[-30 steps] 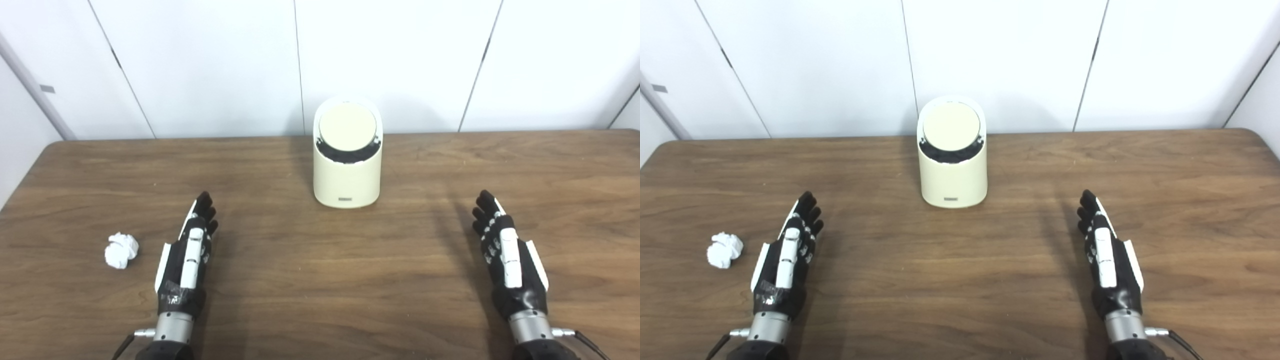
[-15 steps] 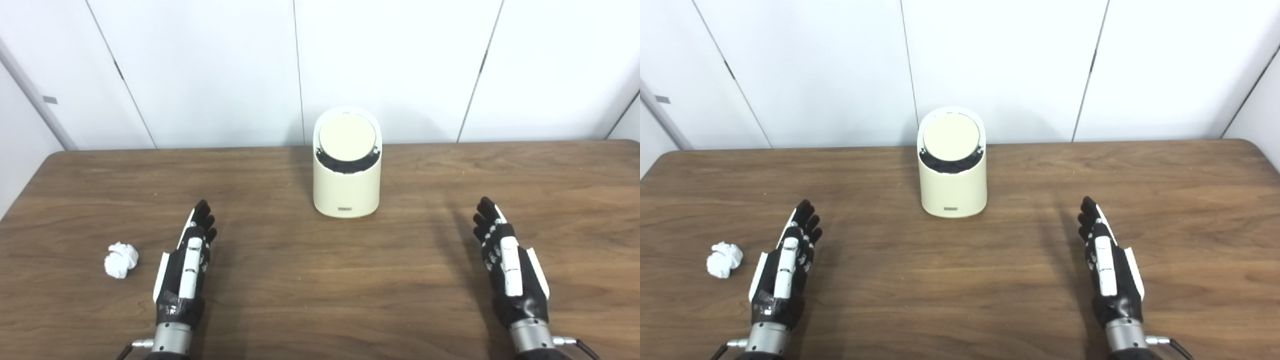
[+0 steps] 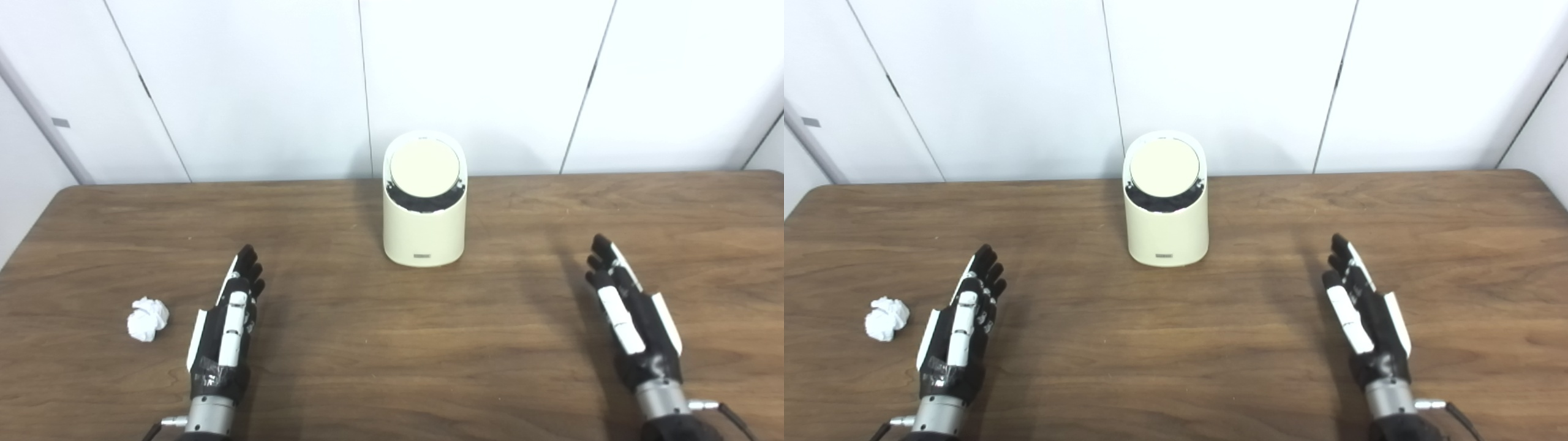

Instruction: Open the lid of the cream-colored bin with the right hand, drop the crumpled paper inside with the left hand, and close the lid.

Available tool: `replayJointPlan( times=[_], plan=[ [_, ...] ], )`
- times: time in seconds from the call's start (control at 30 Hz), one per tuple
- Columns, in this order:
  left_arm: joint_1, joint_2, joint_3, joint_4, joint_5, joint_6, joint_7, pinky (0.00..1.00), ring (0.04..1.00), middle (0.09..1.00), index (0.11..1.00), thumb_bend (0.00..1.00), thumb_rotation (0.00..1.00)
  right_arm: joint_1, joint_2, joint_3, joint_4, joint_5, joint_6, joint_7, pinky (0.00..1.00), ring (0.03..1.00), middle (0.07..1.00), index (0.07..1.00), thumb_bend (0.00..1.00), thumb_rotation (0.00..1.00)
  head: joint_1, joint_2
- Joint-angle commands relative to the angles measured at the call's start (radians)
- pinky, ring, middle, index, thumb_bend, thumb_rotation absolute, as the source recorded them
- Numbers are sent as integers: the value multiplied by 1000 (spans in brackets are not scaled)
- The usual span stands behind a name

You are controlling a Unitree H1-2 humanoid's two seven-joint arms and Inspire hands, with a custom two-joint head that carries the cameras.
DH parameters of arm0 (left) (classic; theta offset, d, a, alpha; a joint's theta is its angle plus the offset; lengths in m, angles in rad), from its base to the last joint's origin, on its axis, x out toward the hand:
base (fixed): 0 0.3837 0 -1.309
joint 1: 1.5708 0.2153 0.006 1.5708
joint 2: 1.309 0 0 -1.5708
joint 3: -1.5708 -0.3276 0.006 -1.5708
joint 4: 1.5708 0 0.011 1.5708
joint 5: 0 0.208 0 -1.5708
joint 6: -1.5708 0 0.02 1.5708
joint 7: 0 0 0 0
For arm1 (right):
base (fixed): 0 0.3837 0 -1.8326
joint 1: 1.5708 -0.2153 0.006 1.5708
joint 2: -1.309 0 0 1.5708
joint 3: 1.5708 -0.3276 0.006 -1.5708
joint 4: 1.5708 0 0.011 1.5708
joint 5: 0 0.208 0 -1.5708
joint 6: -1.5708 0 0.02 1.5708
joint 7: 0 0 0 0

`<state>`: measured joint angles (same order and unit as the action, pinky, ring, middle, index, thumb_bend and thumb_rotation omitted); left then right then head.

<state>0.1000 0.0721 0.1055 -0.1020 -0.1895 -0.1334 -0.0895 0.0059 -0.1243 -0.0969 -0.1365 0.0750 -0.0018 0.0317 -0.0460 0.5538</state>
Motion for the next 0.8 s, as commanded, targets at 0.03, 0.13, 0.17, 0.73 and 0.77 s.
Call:
replayJointPlan(
  times=[0.03,0.13,0.17,0.73,0.77],
  plan=[
    [38,-13,-13,58,8,-12,-3,1000,1000,1000,994,347,845,-65,-17,0,-28,-15,-9,1,899,944,950,919,597,588,-1,-1],
    [39,-15,-13,57,11,-14,0,1000,1000,1000,992,337,837,-102,-37,9,-41,-92,26,-15,891,940,944,909,649,599,-4,-4],
    [39,-15,-13,57,11,-14,1,1000,1000,1000,993,336,837,-114,-43,12,-50,-114,44,-17,885,935,940,907,658,613,-4,-3],
    [41,-14,-11,65,8,-9,3,1000,1000,1000,997,327,801,-283,-103,74,-74,-308,213,-3,885,908,923,907,768,646,-12,-22],
    [41,-14,-11,65,7,-9,2,1000,1000,1000,998,322,799,-289,-103,76,-75,-312,219,-2,885,905,922,906,779,648,-12,-26]
  ],
)
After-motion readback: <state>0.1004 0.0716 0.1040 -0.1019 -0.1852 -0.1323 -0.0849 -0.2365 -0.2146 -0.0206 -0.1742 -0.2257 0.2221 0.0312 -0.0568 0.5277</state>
